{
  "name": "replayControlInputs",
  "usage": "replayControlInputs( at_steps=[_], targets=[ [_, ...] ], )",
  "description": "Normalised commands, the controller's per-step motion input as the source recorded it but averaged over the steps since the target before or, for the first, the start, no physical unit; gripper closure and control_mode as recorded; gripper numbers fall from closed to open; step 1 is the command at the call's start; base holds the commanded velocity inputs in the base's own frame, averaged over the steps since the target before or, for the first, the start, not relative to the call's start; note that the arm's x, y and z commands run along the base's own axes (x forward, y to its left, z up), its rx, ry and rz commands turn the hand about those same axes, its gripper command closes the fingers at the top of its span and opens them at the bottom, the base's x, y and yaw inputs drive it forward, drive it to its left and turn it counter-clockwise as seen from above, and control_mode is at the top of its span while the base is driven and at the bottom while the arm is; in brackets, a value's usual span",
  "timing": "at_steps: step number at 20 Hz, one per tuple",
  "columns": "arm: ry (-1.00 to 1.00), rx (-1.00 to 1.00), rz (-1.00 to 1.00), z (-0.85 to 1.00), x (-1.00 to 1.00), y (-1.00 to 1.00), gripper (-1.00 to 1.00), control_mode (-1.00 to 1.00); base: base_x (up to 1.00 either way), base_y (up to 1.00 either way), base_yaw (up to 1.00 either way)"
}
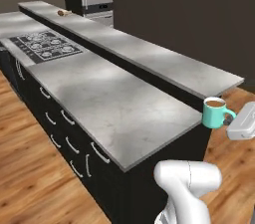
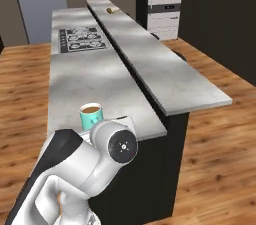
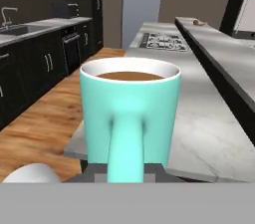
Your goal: Pick up the brewed coffee from the coffee machine and place it next to the breakfast plate on the dining counter.
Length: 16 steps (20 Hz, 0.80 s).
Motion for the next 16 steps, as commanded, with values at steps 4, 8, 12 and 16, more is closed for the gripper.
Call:
replayControlInputs(
  at_steps=[4, 8, 12, 16],
  targets=[
    [0.00, 0.00, 0.00, 0.00, 0.00, 0.00, 1.00, 1.00, 0.20, -1.00, 0.00],
    [0.00, 0.00, 0.00, 0.00, 0.00, 0.00, 1.00, 1.00, 0.39, -1.00, 0.00],
    [0.00, 0.00, 0.00, 0.00, 0.00, 0.00, 1.00, 1.00, 0.59, -1.00, 0.00],
    [0.00, 0.00, 0.00, 0.00, 0.00, 0.00, 1.00, 1.00, 0.61, -1.00, 0.03]
  ],
)
